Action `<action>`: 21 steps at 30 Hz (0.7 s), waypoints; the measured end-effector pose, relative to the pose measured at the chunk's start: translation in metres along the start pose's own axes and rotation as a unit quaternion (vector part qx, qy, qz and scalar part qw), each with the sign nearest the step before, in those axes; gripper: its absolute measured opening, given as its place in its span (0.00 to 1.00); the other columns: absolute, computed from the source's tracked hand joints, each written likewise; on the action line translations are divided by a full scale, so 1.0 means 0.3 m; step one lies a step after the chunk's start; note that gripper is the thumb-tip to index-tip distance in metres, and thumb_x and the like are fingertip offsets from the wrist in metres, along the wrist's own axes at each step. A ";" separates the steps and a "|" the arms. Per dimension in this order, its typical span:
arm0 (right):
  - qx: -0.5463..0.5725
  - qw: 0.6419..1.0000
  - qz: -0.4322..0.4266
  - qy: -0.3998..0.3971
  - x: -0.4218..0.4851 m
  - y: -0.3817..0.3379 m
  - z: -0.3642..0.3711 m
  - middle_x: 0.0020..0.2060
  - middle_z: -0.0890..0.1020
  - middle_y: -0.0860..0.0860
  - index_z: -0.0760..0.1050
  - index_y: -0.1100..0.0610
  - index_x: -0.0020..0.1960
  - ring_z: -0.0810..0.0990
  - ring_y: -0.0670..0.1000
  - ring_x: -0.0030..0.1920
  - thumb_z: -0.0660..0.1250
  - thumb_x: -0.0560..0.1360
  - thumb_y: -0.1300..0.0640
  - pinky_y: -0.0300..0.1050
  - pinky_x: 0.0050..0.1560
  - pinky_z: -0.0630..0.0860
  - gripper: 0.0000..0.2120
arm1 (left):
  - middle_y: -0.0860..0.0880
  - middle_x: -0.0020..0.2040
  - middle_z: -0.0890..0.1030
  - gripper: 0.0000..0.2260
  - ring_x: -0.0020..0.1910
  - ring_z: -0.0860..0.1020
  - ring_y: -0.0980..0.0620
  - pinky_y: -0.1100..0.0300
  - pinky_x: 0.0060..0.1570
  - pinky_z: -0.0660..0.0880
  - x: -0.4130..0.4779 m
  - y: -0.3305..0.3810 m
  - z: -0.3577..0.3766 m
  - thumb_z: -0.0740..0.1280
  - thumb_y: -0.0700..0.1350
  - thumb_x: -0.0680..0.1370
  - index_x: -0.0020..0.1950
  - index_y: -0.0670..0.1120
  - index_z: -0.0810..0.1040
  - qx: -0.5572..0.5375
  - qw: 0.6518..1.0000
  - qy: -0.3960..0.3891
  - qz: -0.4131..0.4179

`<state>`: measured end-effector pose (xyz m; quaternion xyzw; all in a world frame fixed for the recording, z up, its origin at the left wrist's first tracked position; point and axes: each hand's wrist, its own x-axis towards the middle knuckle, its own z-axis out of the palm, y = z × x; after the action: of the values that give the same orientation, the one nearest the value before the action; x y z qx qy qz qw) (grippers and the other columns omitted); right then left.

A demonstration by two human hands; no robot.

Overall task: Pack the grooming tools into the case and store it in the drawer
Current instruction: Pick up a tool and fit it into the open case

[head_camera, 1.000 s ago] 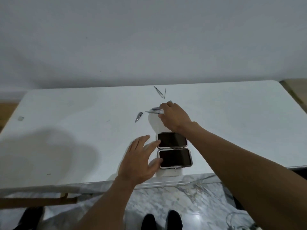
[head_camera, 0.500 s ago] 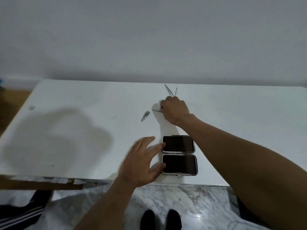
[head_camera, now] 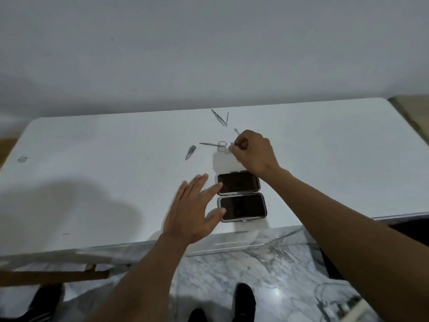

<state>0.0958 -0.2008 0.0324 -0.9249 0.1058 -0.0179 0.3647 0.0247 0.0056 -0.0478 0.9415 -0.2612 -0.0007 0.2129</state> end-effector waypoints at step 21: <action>0.399 0.900 0.167 -0.052 -0.395 0.151 -0.069 0.34 0.82 0.58 0.78 0.63 0.42 0.82 0.53 0.36 0.71 0.73 0.67 0.42 0.40 0.82 0.03 | 0.47 0.76 0.65 0.28 0.76 0.59 0.49 0.47 0.75 0.55 0.002 -0.019 0.013 0.55 0.66 0.76 0.74 0.58 0.65 0.014 1.000 0.020 0.004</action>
<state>-0.0305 -0.2223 0.0220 -0.6698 0.2238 0.0512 0.7061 0.0276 0.0080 -0.0537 0.9431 -0.2605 0.0223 0.2052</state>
